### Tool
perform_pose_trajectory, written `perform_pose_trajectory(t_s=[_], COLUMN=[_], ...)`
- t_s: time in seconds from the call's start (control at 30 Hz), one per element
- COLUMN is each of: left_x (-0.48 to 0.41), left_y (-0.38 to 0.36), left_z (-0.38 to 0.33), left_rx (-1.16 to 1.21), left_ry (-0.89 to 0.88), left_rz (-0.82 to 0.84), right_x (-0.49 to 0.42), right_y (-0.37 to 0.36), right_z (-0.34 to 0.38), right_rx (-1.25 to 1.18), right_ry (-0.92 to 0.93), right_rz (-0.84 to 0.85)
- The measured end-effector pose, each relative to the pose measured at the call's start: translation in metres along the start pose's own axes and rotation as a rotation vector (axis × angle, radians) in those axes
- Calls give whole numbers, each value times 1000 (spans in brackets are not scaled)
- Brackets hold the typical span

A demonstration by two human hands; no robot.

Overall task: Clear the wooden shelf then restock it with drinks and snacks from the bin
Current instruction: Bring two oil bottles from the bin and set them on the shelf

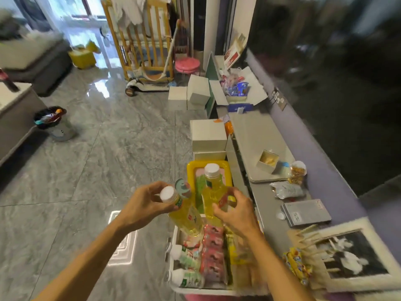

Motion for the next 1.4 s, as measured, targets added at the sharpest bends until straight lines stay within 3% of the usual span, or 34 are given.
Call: perform_pose_trajectory(t_s=[0.27, 0.47, 0.63, 0.83, 1.07, 1.4], left_x=[29, 64, 117, 232, 421, 632], left_y=[15, -28, -113, -256, -402, -566], left_z=[-245, -360, -427, -480, -502, -472], left_rx=[-146, -238, -247, -198, -108, -97], left_ry=[-295, -531, -706, -879, -938, -921], left_rz=[122, 278, 441, 705, 971, 1206], right_x=[95, 195, 310, 491, 729, 962], right_y=[157, 242, 300, 358, 389, 395], right_z=[141, 199, 203, 183, 163, 112], right_rx=[-43, -11, 22, 59, 40, -34], right_ry=[4, -12, -95, -246, -405, -617], right_rz=[-283, -594, -865, -1127, -1425, -1491])
Point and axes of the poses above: each hand's wrist, its own x-axis away from the middle knuckle, its own y-axis out of the back of the hand, z = x × y, the point moved 5 cm from there along -x, towards the middle knuckle
